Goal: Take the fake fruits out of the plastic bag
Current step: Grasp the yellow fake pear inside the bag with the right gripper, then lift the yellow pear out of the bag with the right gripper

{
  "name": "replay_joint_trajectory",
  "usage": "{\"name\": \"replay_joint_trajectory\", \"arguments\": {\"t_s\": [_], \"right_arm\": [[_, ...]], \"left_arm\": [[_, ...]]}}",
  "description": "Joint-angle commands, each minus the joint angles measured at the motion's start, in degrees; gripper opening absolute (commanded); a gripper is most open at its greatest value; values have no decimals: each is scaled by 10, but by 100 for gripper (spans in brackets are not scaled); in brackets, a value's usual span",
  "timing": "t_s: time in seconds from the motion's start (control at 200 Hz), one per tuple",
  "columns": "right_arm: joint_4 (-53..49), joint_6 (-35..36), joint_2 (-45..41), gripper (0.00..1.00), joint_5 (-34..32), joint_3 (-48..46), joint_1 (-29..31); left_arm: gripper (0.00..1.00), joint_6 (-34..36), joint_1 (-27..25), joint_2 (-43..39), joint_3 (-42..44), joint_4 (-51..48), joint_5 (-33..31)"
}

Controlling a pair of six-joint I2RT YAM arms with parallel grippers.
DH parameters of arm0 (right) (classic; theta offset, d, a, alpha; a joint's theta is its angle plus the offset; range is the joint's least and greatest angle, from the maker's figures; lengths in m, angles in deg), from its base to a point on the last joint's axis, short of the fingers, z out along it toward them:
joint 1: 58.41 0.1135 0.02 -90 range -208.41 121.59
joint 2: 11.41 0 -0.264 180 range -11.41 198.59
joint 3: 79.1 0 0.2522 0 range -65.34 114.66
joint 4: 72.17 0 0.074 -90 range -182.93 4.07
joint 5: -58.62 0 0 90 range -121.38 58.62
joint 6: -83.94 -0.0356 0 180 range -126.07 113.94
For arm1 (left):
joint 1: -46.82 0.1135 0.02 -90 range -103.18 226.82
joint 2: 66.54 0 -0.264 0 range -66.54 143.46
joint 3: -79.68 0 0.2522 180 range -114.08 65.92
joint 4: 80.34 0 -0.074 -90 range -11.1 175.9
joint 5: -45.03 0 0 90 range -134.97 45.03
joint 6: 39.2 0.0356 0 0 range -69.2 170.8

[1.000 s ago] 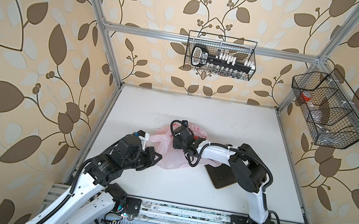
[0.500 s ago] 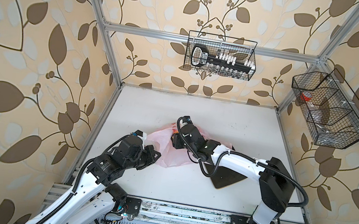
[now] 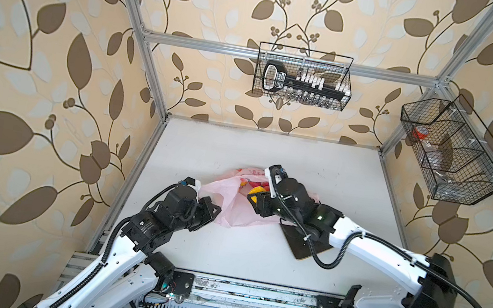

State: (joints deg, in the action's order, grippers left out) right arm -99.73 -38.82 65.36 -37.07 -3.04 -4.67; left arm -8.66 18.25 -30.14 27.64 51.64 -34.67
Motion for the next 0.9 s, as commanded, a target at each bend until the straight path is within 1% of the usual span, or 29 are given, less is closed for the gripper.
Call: {"name": "replay_joint_trajectory", "arguments": {"t_s": [0.0, 0.065, 0.19, 0.265, 0.355, 0.43, 0.555, 0.635, 0.695, 0.76, 0.805, 0.9], "right_arm": [[-71, -3, -59, 43, -4, 16, 4], [-109, -5, -98, 43, -36, 27, 3], [-205, -27, -163, 43, -131, 62, -7], [-266, -44, -194, 43, -175, 97, -32], [-315, -50, -230, 43, -221, 133, -68], [-347, -50, -254, 43, -279, 146, -87], [-360, -59, -289, 43, -382, 117, -98], [-351, -79, -301, 43, -421, 72, -100], [-338, -98, -303, 43, -435, 27, -104], [-314, -116, -301, 44, -430, -25, -121], [-286, -121, -299, 44, -401, -58, -138], [-221, -125, -294, 44, -312, -127, -215]], "left_arm": [[0, -7, -7, 5, 5, 16, -6], [0, -8, -7, 4, 5, 17, -6], [0, -8, -7, 1, 7, 17, -6], [0, -8, -7, 0, 8, 16, -5], [0, -7, -7, -2, 8, 15, -4], [0, -8, -7, -6, 10, 15, -6], [0, -8, -6, -8, 10, 13, -6], [0, -7, -7, -7, 10, 10, -3], [0, -8, -7, -9, 12, 10, -2], [0, -9, -7, -13, 12, 7, -4], [0, -9, -7, -16, 12, 3, -5], [0, -8, -7, -22, 11, -3, -8]]}}
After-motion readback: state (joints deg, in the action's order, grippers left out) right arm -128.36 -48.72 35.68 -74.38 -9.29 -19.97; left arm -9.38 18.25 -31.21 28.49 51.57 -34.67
